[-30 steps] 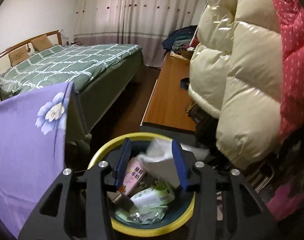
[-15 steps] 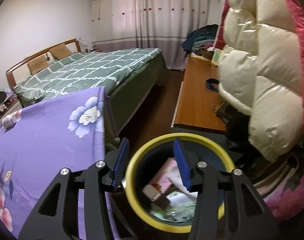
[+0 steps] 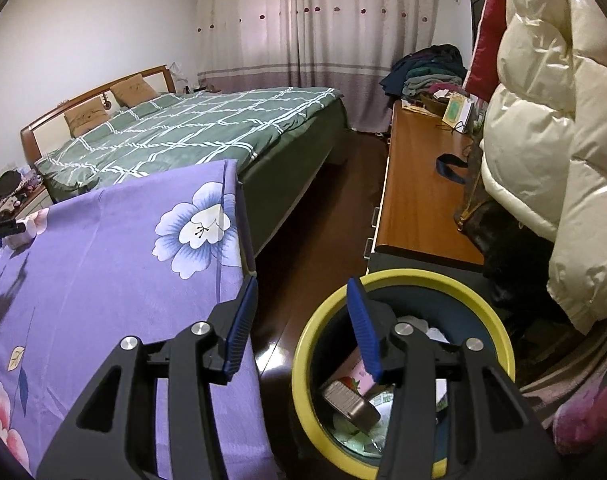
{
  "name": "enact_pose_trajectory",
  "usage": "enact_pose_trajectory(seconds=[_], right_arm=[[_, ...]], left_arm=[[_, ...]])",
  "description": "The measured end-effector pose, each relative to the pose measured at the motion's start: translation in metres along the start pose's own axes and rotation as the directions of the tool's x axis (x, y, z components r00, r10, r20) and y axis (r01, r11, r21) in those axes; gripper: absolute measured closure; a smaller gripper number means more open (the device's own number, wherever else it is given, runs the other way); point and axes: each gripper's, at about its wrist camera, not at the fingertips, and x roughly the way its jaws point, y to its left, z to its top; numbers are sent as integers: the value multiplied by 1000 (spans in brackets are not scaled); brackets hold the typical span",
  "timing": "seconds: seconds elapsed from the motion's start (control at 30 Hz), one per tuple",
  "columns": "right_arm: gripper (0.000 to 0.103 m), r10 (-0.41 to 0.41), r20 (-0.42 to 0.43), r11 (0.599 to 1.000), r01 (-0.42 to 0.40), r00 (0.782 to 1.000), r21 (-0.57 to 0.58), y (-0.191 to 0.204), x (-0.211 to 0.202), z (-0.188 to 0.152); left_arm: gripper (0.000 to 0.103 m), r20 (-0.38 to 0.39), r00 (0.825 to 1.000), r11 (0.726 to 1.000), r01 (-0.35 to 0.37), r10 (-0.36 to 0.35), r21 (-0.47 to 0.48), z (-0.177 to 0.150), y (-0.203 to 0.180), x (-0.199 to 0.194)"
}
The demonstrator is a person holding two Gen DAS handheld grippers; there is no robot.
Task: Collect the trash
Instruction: 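Grasp the white pill bottle on the table with the left gripper, then carry the pill bottle over the yellow bin and open the left gripper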
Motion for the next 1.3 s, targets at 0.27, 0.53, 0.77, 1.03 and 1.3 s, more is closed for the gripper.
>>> enact_pose_trajectory(seconds=[0.27,0.53,0.77,1.03,1.3], right_arm=[[59,7,-14,1000,-7,1000,-12,8,10,2],[59,24,-19,1000,-24,1000,-11,11,2,-4],[59,35,-2,999,-35,999,1,0,-28,-20],[59,0,0,999,0,1000,46,-37,-62,-49],[59,-58,-11,995,58,998,84,-83,-87,-77]], left_arm=[[5,-52,999,1000,-17,17,-1,16,2,35],[18,-56,998,999,36,-37,-17,16,6,37],[18,-7,991,984,135,-135,115,-24,-37,-42],[18,-46,940,891,335,-338,306,-91,-150,-130],[18,-138,853,723,503,-503,474,-150,-301,-193]])
